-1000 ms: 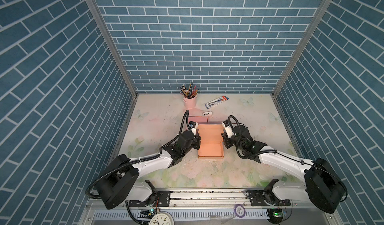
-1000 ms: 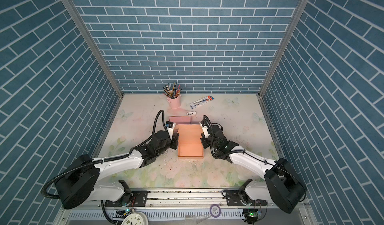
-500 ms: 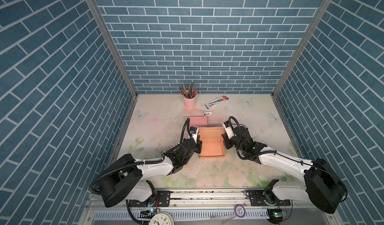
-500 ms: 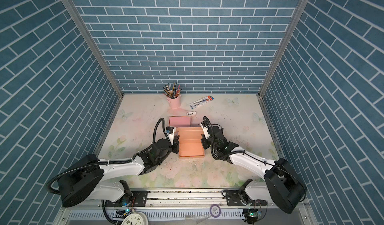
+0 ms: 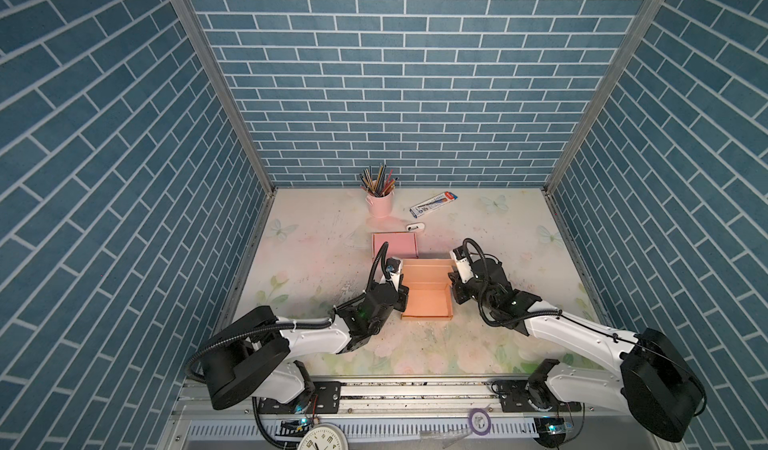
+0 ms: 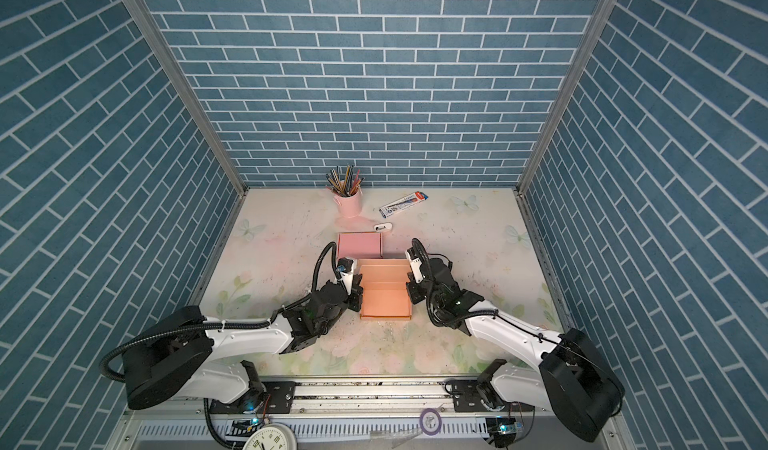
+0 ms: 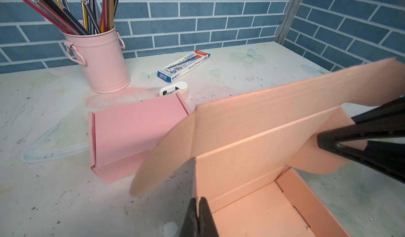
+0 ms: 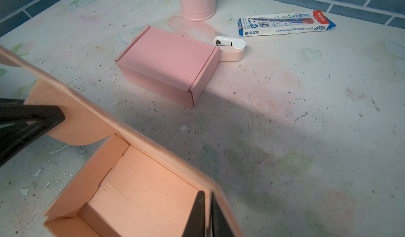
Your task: Fold the paper box
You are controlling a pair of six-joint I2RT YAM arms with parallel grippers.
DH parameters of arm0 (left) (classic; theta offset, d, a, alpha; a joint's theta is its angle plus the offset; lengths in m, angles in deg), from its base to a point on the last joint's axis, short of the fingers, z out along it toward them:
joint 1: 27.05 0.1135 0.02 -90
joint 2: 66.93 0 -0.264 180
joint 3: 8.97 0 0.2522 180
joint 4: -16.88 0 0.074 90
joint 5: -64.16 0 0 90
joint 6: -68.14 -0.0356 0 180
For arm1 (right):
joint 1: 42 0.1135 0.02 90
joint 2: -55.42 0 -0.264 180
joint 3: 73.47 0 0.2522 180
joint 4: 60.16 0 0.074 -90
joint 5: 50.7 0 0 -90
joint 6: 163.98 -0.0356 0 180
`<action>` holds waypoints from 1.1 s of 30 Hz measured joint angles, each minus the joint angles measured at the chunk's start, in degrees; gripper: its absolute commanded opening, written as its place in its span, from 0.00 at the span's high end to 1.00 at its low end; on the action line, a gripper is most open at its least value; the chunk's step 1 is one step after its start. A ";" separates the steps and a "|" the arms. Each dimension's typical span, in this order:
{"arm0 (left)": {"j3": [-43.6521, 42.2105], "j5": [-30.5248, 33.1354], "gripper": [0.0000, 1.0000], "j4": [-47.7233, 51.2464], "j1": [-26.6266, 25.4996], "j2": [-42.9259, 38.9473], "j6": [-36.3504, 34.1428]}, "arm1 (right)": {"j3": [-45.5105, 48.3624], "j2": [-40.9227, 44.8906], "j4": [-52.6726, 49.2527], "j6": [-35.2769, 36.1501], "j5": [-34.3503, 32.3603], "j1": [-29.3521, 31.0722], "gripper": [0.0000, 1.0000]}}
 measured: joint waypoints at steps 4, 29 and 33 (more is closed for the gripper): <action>0.02 1.62 0.95 0.02 -0.90 0.28 -0.79 | 0.00 -0.11 -0.02 -0.35 -0.09 0.00 0.93; -1.92 1.70 0.95 -3.82 -2.34 0.50 1.18 | 1.95 6.14 -5.25 -4.87 0.20 0.76 0.91; -1.92 1.46 0.95 -3.78 -2.64 0.35 1.16 | 1.95 6.14 -6.25 -4.90 -0.24 0.76 0.92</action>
